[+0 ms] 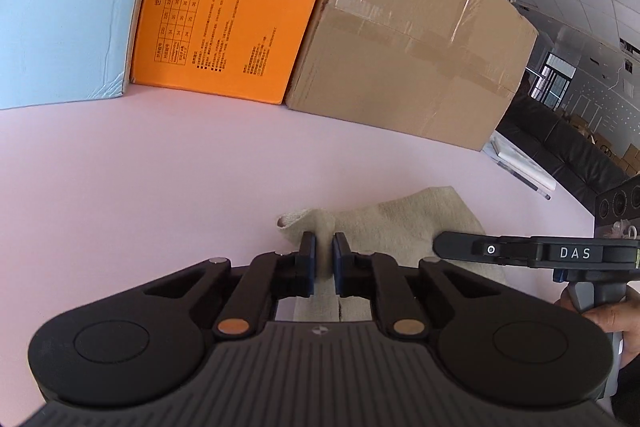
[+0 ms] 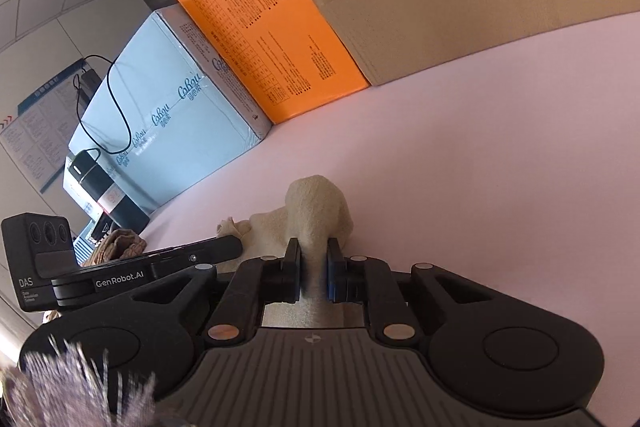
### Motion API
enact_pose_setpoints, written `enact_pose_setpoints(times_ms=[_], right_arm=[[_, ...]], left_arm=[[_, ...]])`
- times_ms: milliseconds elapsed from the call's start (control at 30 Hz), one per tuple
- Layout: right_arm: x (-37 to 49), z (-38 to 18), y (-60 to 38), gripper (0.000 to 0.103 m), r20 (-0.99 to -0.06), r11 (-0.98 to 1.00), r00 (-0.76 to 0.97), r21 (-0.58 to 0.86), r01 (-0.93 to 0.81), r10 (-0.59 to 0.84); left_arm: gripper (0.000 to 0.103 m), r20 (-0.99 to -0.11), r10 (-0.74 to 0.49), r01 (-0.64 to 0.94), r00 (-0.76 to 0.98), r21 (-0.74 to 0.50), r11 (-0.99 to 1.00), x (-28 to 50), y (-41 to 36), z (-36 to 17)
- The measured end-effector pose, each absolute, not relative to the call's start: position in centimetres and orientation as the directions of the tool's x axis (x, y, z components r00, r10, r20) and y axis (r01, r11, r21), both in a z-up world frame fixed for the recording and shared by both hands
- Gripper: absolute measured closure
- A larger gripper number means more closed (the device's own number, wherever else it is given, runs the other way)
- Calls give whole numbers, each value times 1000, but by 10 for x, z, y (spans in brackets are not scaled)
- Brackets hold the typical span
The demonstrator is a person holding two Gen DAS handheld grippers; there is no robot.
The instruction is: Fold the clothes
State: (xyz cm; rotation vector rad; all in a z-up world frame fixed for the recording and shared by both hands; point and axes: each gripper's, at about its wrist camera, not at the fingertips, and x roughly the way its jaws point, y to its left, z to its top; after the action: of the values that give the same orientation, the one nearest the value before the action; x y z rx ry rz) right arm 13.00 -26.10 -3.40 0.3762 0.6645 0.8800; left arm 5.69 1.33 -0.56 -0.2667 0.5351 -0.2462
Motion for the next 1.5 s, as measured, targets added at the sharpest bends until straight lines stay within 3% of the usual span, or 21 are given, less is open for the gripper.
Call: enact_pose_setpoints(times_ms=[67,167,233,300,400,533,667,767,867,933,1000,1033,1067,1100,1133,1233,1500], right_arm=[[123,-30,-264,92,-326,570,472,556,-605,819],[115,-26,-261,92,-328,600,505,512,-615,798],[117,-28,-260,92,-353,623,516,508,-595,780],[123,-33,-262,92,-367,622,507,536,-570,780],[133,-40,-265,90,-399,621,482,588,-519,780],[137,-42,-261,78,-419,622,463,586,-518,781],[138,-44,-263,74,-411,604,448,609,-513,794],[138,-44,-264,68,-398,588,438,621,-519,806],[138,-44,-263,61,-383,564,418,630,-534,823],[140,-43,-263,49,-375,546,400,637,-544,836],[144,-40,-257,37,-368,528,380,634,-564,848],[146,-38,-252,39,-380,543,389,616,-571,839],[146,-36,-246,42,-400,564,397,589,-580,826],[147,-36,-240,66,-428,584,399,561,-587,811],[147,-36,-235,89,-456,599,393,541,-590,799],[135,-26,-230,90,-453,615,425,472,-632,784],[80,43,-223,90,-280,511,431,374,-774,858]], left_arm=[[95,-438,-287,166,852,-293,942,47,11,4],[92,-461,-237,118,855,-272,955,41,11,10],[79,-511,-187,61,839,-253,965,40,15,9],[51,-538,-170,27,826,-263,965,28,25,7],[35,-545,-201,27,814,-310,950,-9,37,9],[26,-550,-282,27,786,-424,905,-81,42,10],[21,-548,-295,39,782,-430,902,-112,26,7],[20,-578,-338,52,743,-453,890,-98,11,-3],[11,-575,-339,57,744,-451,891,-79,-4,-10],[10,-568,-331,58,754,-444,894,-74,-11,-11],[16,-562,-315,60,765,-426,903,-76,-16,-12],[28,-559,-308,61,770,-416,907,-78,-19,-13],[74,-565,-299,68,769,-393,917,-79,-22,-13],[93,-578,-295,64,761,-385,921,-79,-23,-15],[93,-565,-297,63,769,-396,916,-82,-22,-16],[95,-526,-282,59,803,-400,914,-93,-19,-16],[99,-423,-254,66,869,-411,909,-137,-3,2]])
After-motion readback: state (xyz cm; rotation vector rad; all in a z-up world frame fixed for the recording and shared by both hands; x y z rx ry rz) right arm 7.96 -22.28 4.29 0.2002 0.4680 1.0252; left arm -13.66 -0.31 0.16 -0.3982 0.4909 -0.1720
